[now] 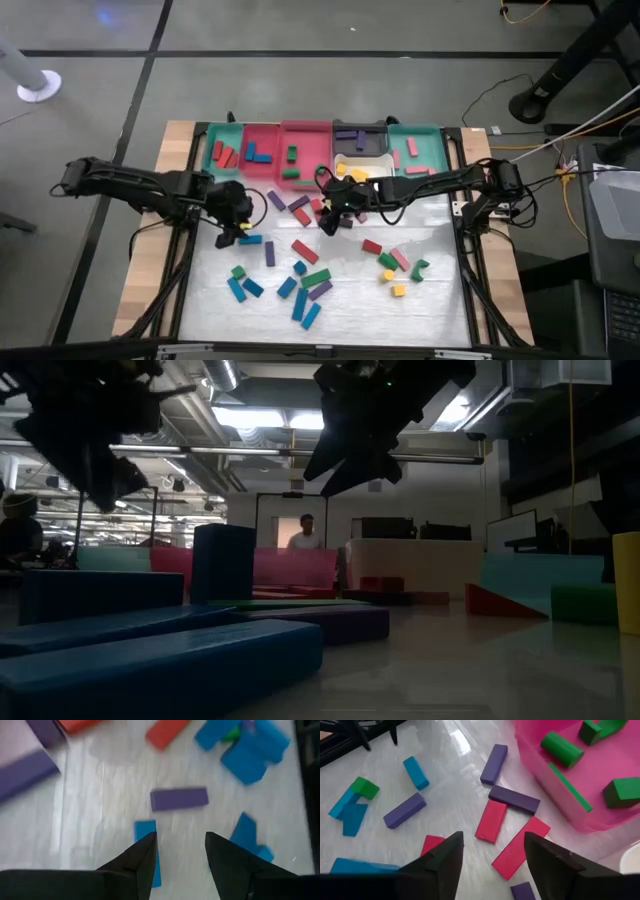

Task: Sort blocks
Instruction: Put the blue block into the left pink bin

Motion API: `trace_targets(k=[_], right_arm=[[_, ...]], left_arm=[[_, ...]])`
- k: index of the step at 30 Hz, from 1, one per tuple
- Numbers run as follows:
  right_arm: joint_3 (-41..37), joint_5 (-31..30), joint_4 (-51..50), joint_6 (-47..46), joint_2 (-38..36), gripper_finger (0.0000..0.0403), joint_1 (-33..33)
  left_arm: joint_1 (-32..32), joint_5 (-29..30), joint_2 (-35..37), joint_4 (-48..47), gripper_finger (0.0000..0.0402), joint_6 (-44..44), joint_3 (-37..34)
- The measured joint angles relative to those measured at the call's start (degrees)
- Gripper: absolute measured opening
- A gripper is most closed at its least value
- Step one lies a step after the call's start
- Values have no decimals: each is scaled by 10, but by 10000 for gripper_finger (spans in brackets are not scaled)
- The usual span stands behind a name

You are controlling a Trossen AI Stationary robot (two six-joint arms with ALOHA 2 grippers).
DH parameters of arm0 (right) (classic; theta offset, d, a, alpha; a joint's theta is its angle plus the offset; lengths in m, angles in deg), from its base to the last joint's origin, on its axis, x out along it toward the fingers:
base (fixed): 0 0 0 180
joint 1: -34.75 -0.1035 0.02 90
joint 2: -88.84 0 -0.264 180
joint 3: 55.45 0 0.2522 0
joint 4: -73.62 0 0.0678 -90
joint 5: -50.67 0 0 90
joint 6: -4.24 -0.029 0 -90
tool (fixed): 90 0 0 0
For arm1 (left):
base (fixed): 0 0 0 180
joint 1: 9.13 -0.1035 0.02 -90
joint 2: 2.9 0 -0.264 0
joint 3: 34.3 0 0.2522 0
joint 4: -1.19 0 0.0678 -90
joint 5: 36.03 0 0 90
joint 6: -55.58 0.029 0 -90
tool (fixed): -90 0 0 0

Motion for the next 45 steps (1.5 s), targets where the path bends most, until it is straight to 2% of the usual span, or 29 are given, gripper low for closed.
trace_targets(k=[6,12,28,33,37,39,45], right_arm=[[0,24,0,1,0,213,10],[0,36,0,1,0,214,10],[0,41,-2,1,0,214,10],[0,41,-5,1,0,214,10],[0,41,-6,15,0,214,10],[1,41,-14,39,0,214,10],[55,34,-165,108,-1,214,10]], left_arm=[[24,75,-91,4,155,-16,0],[25,77,-159,4,155,-28,0],[60,71,-261,12,155,-32,3],[58,74,-263,9,144,-42,5],[58,74,-248,-1,87,-34,15],[56,70,-240,4,76,-29,27],[14,44,-226,-14,76,-17,65]])
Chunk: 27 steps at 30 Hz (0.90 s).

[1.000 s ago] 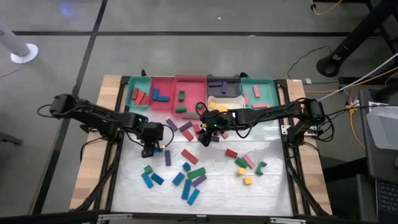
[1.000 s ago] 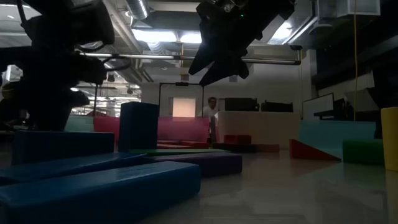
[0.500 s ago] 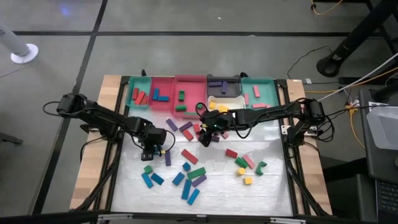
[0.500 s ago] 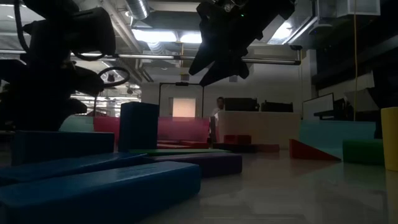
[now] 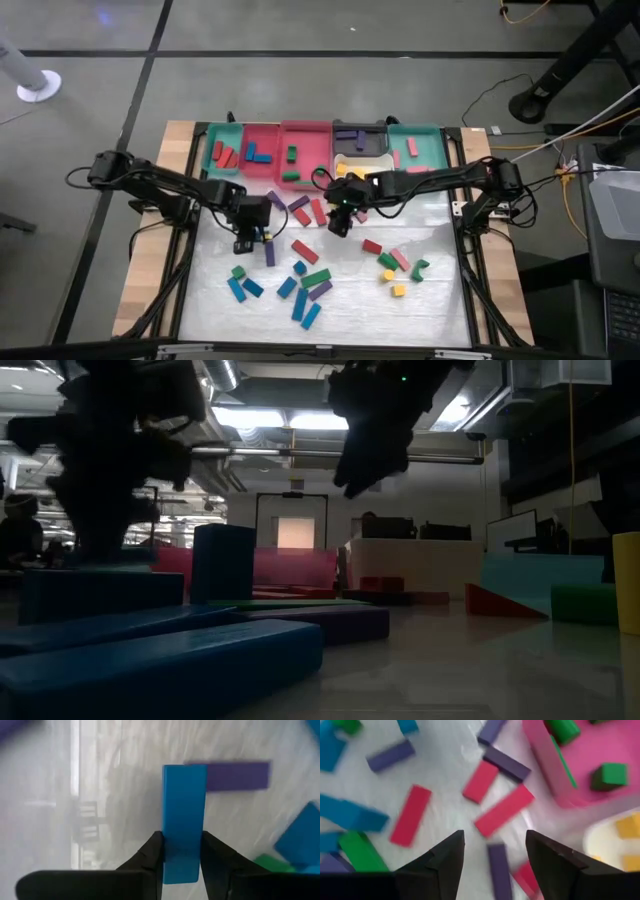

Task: Sort blocks
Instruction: Put the blue block into the left pink bin

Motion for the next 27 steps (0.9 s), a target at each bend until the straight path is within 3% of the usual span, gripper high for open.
trace_targets(k=[12,21,27], right_arm=[[12,12,-64,28,33,214,-1],[12,16,-60,45,83,214,-1],[11,16,-60,46,99,214,-1]], left_arm=[[-160,18,23,9,76,95,94],[-302,96,23,90,79,122,127],[-392,168,22,102,100,193,125]])
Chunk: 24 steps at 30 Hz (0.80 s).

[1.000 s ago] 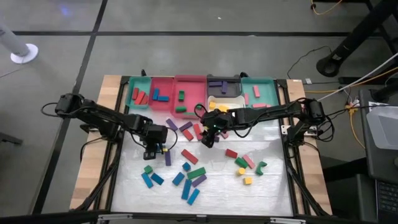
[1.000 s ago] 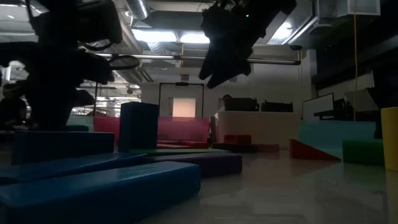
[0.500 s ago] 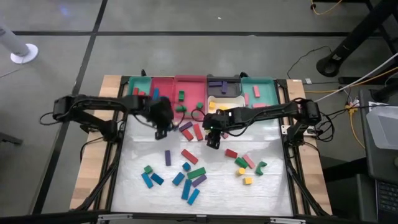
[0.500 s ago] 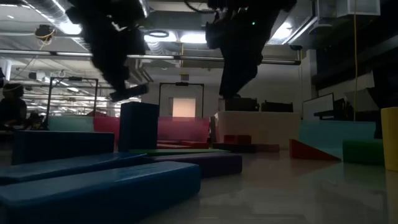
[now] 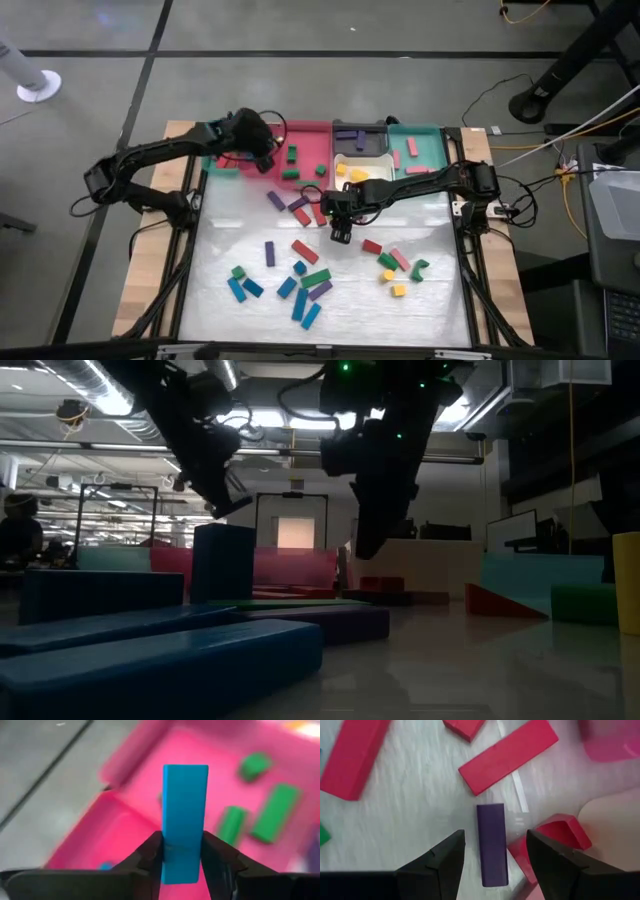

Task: Sort blocks
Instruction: Put the blue block into the left pink bin, then put the violet block into the black bin

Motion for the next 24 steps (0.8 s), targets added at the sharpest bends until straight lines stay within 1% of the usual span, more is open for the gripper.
trace_targets(k=[4,9,16,24], right_arm=[[0,0,10,0,4,214,0],[0,0,20,0,8,214,0],[0,-10,29,18,8,214,0],[0,-3,37,28,51,214,1]], left_arm=[[-43,11,0,0,118,39,0],[-71,19,0,0,141,50,0],[-78,23,0,0,182,49,0],[-78,22,0,0,191,49,-1]])
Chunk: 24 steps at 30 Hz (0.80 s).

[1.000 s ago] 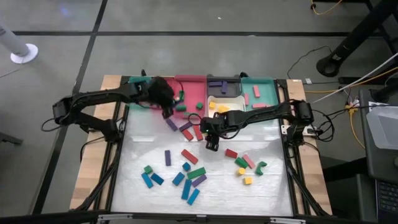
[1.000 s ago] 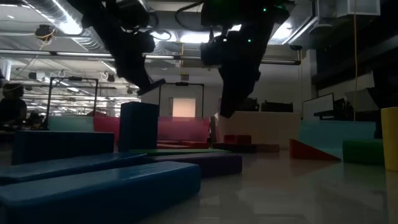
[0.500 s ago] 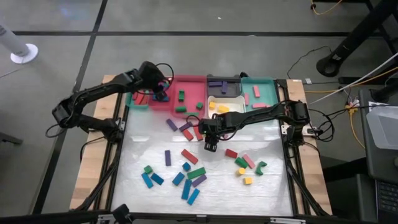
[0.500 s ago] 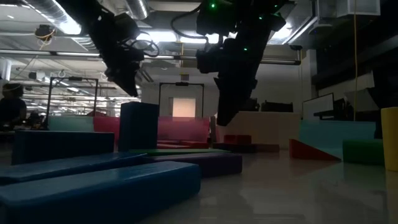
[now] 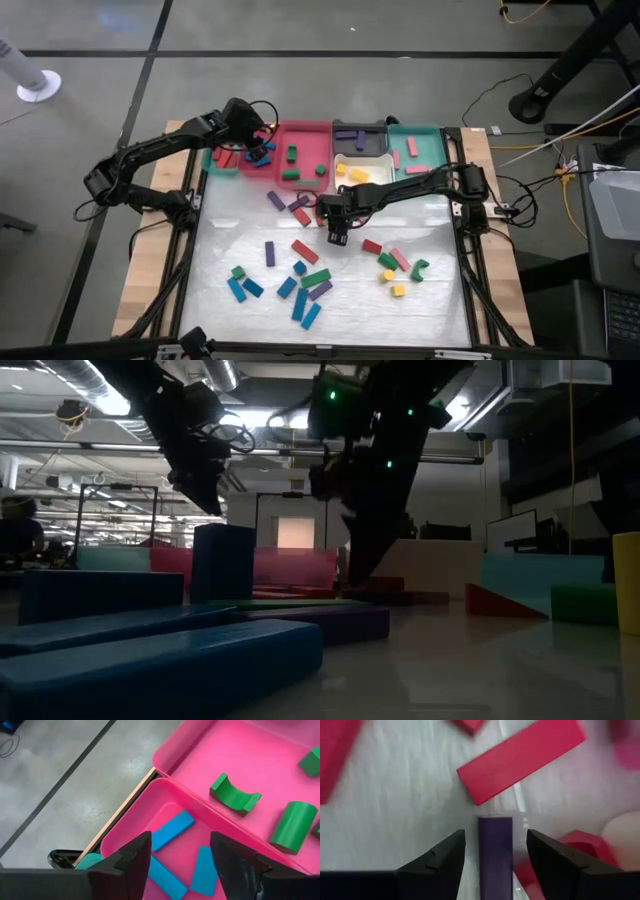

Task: Sort blocks
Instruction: Put the violet block into the black bin

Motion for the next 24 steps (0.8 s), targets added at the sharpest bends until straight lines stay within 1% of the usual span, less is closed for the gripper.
trace_targets(k=[4,7,9,14,15,18,24], right_arm=[[0,-15,0,0,24,214,1],[1,9,1,0,29,204,4],[1,24,2,0,29,184,7],[6,32,-1,-1,27,101,11],[10,38,-3,-1,27,93,11],[34,53,-9,-3,28,93,15],[121,60,-62,7,28,93,18]], left_arm=[[0,0,0,1,191,1,0],[1,-8,0,-2,191,-4,0],[1,-29,0,-10,191,-13,0],[3,-120,0,-65,191,-48,4],[6,-135,0,-78,191,-54,7],[17,-167,0,-133,191,-64,18],[53,-174,0,-215,191,-61,39]])
